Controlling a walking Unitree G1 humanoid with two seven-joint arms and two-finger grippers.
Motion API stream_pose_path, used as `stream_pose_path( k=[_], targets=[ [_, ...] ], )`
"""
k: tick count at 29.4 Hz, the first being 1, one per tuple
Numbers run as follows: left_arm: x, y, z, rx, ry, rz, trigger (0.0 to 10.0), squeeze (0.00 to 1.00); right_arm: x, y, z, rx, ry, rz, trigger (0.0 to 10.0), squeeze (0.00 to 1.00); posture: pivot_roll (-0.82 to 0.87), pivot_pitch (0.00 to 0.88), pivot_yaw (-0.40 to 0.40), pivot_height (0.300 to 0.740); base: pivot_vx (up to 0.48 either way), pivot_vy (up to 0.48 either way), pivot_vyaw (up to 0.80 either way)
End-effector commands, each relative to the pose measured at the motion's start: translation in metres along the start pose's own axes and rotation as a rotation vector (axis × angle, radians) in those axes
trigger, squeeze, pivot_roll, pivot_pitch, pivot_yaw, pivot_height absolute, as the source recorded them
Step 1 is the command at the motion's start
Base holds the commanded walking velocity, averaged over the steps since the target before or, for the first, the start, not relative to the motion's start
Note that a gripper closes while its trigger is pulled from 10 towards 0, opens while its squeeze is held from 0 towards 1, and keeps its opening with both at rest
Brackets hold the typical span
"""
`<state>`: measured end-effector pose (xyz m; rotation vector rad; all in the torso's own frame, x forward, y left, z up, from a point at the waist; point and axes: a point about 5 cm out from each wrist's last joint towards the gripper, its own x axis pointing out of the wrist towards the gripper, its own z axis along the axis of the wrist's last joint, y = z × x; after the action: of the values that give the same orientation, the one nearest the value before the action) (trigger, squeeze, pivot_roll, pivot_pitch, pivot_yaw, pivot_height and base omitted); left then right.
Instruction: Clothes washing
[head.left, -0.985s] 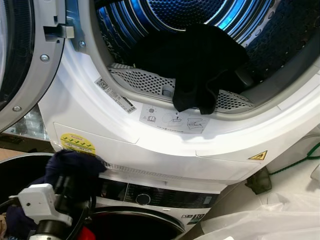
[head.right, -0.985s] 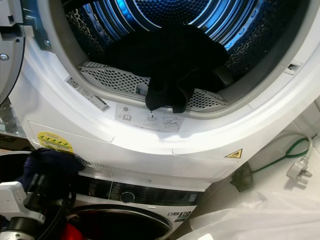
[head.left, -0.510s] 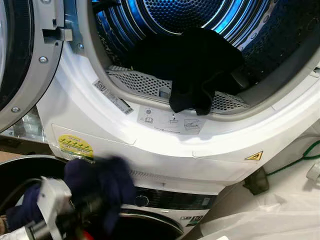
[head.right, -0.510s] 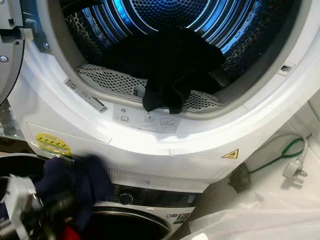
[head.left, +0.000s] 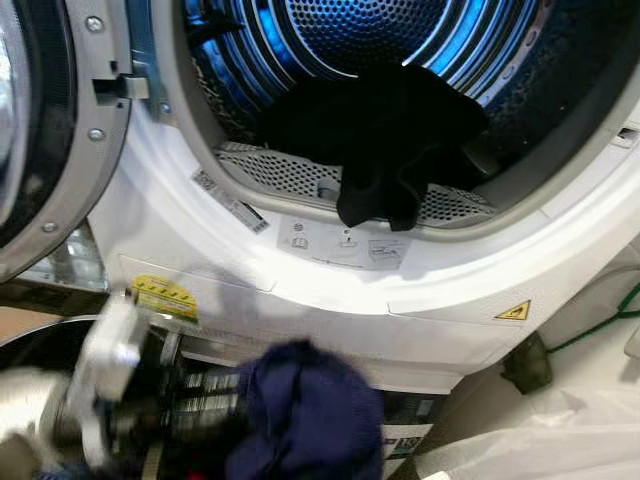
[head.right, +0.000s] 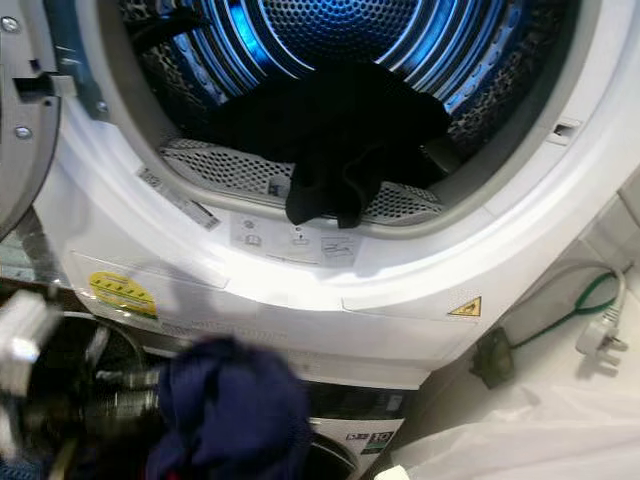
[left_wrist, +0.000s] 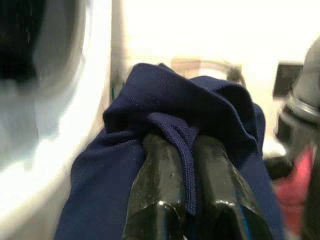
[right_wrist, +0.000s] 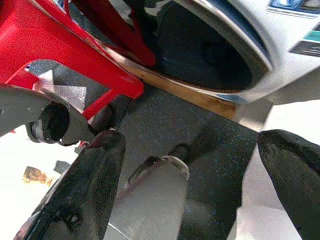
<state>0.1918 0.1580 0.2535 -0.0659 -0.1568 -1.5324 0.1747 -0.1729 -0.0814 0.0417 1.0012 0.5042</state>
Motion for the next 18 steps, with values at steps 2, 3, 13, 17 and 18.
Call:
stream_pose_path(
  k=[2,3,13,17,18],
  targets=[
    [0.008,0.014,0.002,0.001,-0.009,-0.058,0.0,0.0,-0.001,-0.002,-0.003,0.031,0.001,-0.028,10.0,0.0,0.14,0.0,-0.115,0.74,0.0,0.0,0.0],
    [0.008,0.014,0.002,0.001,-0.009,-0.058,0.0,0.0,-0.001,-0.002,-0.003,0.031,0.001,-0.028,10.0,0.0,0.14,0.0,-0.115,0.74,0.0,0.0,0.0],
    [0.048,0.08,0.015,0.129,0.023,-0.108,0.0,0.0,0.007,0.012,-0.005,0.076,-0.013,-0.026,10.0,0.0,0.14,0.0,-0.07,0.74,0.0,0.0,0.0],
    [0.075,0.103,0.03,0.225,0.068,-0.144,0.0,0.0,0.01,0.017,-0.005,0.091,-0.014,-0.024,10.0,0.0,0.13,0.0,-0.046,0.74,0.0,0.0,0.0],
    [0.079,0.106,0.032,0.239,0.082,-0.171,0.0,0.0,0.01,0.018,-0.005,0.092,-0.015,-0.024,10.0,0.0,0.13,0.0,-0.044,0.74,0.0,0.0,0.0]
  ],
)
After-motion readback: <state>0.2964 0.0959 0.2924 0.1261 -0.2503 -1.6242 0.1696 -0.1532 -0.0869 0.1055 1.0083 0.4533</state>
